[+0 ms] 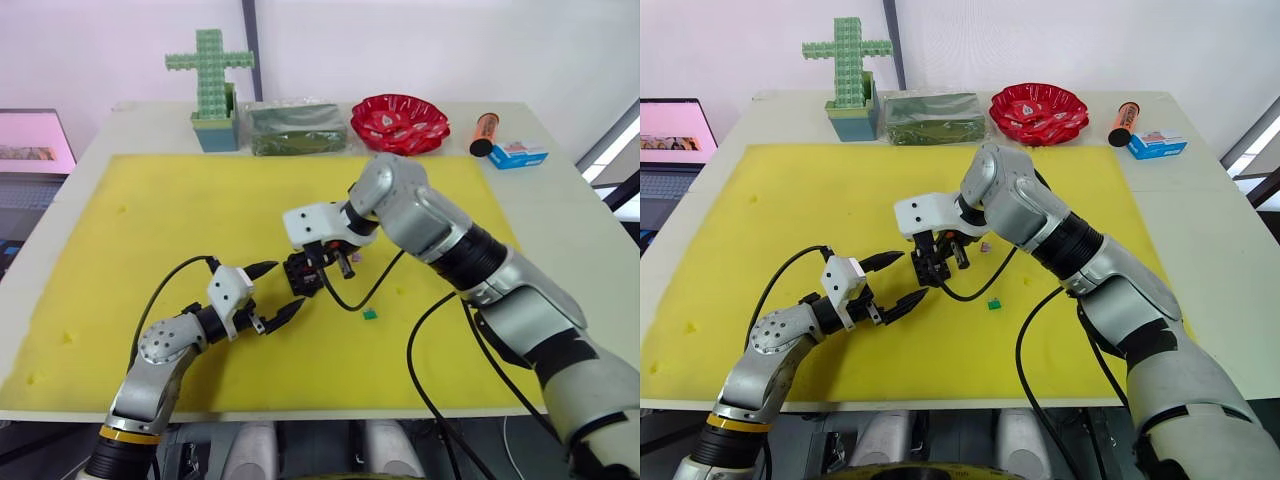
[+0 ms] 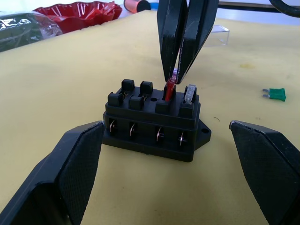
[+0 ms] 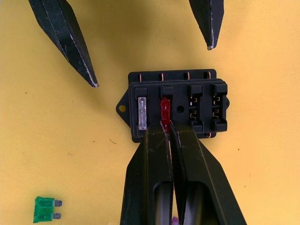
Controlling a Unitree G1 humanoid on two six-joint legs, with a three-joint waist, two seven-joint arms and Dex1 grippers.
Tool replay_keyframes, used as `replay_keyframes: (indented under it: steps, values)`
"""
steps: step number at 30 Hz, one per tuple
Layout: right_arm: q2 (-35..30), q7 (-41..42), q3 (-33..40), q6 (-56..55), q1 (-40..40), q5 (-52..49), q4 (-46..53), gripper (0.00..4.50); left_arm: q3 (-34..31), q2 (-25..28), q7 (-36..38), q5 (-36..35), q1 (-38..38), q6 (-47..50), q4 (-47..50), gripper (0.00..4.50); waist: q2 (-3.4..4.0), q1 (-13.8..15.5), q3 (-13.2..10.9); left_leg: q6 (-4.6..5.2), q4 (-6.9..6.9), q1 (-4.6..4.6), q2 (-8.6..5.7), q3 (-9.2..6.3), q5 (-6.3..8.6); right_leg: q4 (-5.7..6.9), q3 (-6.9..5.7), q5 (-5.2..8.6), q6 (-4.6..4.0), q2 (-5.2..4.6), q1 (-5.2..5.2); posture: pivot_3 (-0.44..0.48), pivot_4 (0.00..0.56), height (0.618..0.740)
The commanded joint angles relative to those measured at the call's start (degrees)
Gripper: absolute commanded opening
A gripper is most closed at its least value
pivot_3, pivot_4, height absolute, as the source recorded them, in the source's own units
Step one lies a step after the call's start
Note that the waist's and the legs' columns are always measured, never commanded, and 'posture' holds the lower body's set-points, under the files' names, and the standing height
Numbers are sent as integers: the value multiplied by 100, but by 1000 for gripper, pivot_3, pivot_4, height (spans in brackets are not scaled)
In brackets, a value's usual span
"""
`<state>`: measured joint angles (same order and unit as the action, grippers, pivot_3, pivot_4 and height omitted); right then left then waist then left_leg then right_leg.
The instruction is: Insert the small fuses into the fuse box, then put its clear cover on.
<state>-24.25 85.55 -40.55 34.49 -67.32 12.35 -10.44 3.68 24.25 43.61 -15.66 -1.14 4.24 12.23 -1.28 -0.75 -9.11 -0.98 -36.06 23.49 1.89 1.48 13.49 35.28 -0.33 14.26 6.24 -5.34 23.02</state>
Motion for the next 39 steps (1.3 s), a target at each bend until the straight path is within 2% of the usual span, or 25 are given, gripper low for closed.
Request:
replay_keyframes:
  steps: [1, 10, 13, 15, 28, 34, 39]
  values:
    - [-28, 53, -13, -104, -25, 19, 106, 0, -18, 15, -14, -30, -8, -65, 182, 4483, 0, 0, 0, 0, 0, 0, 0, 0, 0, 0, 0, 0, 0, 0, 0, 0, 150, 740]
    - [5, 50, -26, -327, 63, 26, 27, 0, -17, 6, -46, -22, -7, -62, 186, 4483, 0, 0, 0, 0, 0, 0, 0, 0, 0, 0, 0, 0, 0, 0, 0, 0, 150, 740]
    - [15, 20, -6, -352, 60, 45, -6, 726, -14, 3, -53, -22, -5, -61, 183, 4500, 0, 0, 0, 0, 0, 0, 0, 0, 0, 0, 0, 0, 0, 0, 0, 0, 150, 740]
    - [25, -28, 10, -393, 57, 71, -37, 1374, -8, 0, -54, -21, -6, -62, 182, 4500, -1, -4, 1, 0, 0, 0, 0, 0, 0, 0, 0, 0, 0, 0, -1, 0, 150, 740]
    - [-50, 110, 349, -251, -163, -153, -135, 1374, -17, 5, -39, -29, -34, -66, 160, 4500, 0, 1, 0, 0, 0, 0, 0, 0, 0, 0, 0, 0, 0, 0, -1, 0, 150, 740]
    - [-347, 384, 654, -2, -183, -484, 289, 1374, -30, 17, -16, -41, -74, -75, 150, 4500, 1, 3, 0, 0, 0, 0, 0, 0, 0, -1, 0, 0, 0, 0, -1, 0, 150, 740]
    - [-302, 255, 1194, 855, -21, -1102, 875, 1374, -63, 10, 28, -101, -135, -116, 176, 4500, 1, -2, 0, 0, 2, 0, 1, -1, 0, -1, 0, 0, -1, 0, 1, 0, 150, 740]
